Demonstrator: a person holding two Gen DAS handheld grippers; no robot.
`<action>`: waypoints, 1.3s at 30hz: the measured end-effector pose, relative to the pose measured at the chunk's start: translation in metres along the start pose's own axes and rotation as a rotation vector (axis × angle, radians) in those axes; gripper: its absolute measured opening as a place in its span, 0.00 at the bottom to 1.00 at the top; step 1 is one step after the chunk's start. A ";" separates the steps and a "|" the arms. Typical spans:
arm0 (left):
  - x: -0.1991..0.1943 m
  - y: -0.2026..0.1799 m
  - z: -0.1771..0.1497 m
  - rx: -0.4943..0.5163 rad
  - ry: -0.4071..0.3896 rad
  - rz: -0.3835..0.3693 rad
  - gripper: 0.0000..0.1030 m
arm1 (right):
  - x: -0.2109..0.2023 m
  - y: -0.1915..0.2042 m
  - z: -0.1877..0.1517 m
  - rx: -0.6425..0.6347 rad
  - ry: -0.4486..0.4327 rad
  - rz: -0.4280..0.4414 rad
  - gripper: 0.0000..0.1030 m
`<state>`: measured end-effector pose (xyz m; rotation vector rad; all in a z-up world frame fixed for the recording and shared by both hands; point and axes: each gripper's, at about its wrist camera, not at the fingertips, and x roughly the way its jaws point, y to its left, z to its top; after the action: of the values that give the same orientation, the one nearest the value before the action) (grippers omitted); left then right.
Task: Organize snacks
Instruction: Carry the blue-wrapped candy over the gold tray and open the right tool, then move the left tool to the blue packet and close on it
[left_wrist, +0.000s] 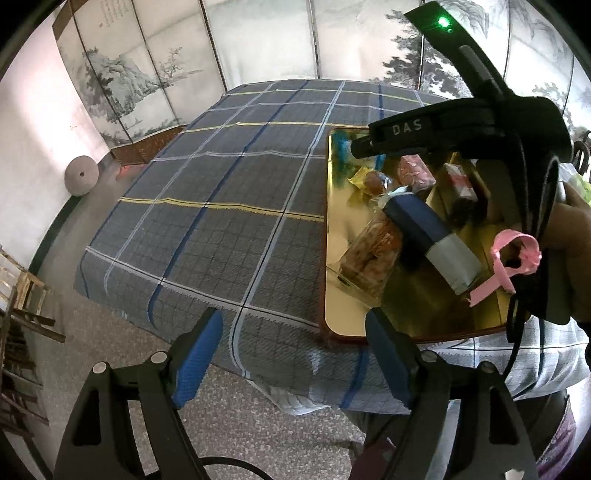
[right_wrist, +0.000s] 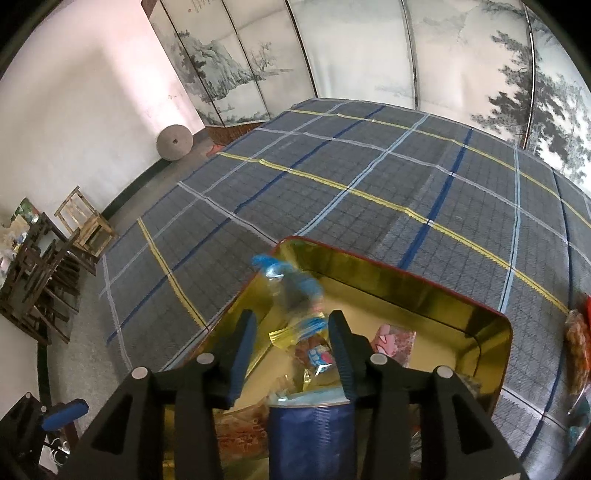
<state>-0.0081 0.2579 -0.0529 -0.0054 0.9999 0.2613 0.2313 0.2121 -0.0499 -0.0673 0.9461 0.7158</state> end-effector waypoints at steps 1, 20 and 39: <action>0.000 -0.001 0.000 0.002 0.000 0.000 0.75 | -0.001 0.000 0.000 0.003 -0.005 0.005 0.40; -0.021 -0.034 0.006 0.078 -0.020 -0.003 0.76 | -0.125 -0.072 -0.096 0.162 -0.242 0.090 0.46; -0.031 -0.157 0.070 0.174 0.090 -0.350 0.76 | -0.228 -0.257 -0.236 0.383 -0.289 -0.362 0.46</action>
<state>0.0683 0.1076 -0.0076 -0.0340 1.0893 -0.1478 0.1275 -0.1903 -0.0828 0.1941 0.7512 0.1953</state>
